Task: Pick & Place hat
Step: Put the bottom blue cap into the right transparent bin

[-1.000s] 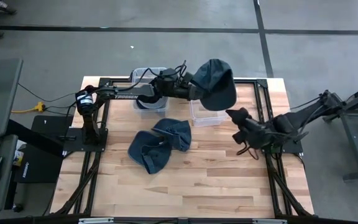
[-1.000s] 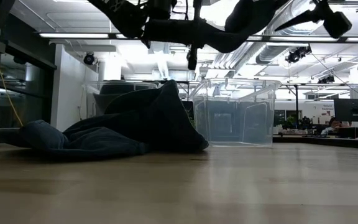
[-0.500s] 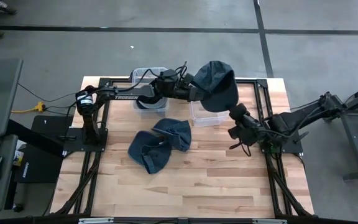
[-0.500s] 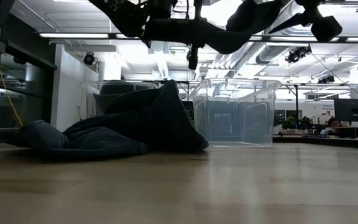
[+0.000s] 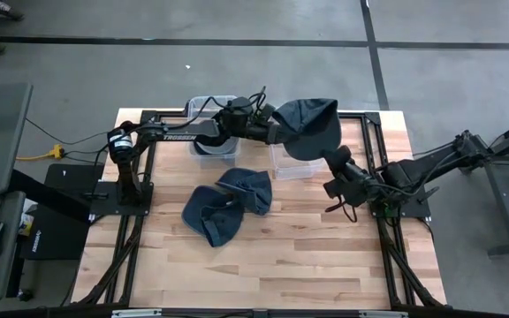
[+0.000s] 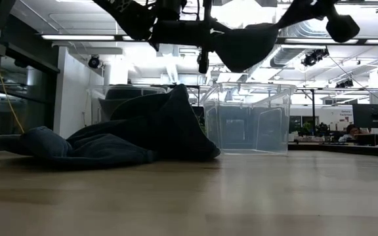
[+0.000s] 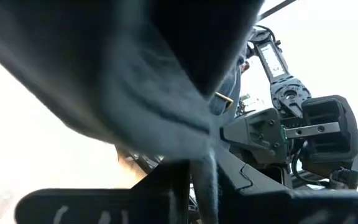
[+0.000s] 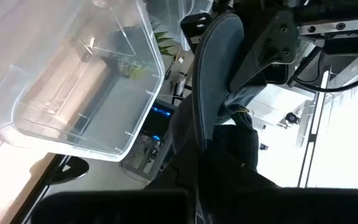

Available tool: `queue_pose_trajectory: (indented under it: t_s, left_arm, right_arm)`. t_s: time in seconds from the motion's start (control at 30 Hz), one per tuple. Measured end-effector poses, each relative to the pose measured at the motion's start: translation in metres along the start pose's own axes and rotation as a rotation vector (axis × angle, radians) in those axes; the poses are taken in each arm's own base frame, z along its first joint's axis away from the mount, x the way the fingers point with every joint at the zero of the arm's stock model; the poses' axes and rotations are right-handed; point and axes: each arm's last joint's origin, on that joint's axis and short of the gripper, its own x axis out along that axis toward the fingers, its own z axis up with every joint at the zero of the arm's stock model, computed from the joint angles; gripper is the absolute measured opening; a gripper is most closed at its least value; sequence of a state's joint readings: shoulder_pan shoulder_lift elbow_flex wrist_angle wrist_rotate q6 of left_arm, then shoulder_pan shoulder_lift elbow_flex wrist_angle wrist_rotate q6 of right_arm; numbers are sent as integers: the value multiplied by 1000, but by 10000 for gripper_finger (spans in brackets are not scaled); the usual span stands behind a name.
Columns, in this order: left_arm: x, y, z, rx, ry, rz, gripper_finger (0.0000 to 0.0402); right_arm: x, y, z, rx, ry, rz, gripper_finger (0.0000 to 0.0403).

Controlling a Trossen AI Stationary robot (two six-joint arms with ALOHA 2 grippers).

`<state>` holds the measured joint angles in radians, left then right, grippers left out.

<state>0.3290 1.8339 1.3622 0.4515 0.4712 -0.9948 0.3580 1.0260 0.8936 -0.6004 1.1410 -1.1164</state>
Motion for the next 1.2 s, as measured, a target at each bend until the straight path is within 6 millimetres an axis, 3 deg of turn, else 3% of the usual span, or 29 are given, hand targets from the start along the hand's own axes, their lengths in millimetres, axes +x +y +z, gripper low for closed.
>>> queue_pose_trajectory:
  t_s: [0.43, 0.57, 0.9, 1.07, 1.2]
  left_arm:
    - [2, -2, -2, 120, -8, -1, 46]
    - [3, -5, -4, 147, -5, -18, 92]
    - [4, -4, -8, 125, 42, -13, 255]
    - [3, -1, -9, 173, 52, 8, 270]
    - [0, -4, -7, 240, 63, 10, 264]
  right_arm:
    - [0, -1, 0, -12, 10, -8, 3]
    - [0, 0, -1, -22, 27, -11, 3]
    - [4, -3, -8, -3, 154, -53, 3]
    - [4, -7, -24, 113, 162, -55, 3]
    - [0, -11, -37, 277, 52, -19, 3]
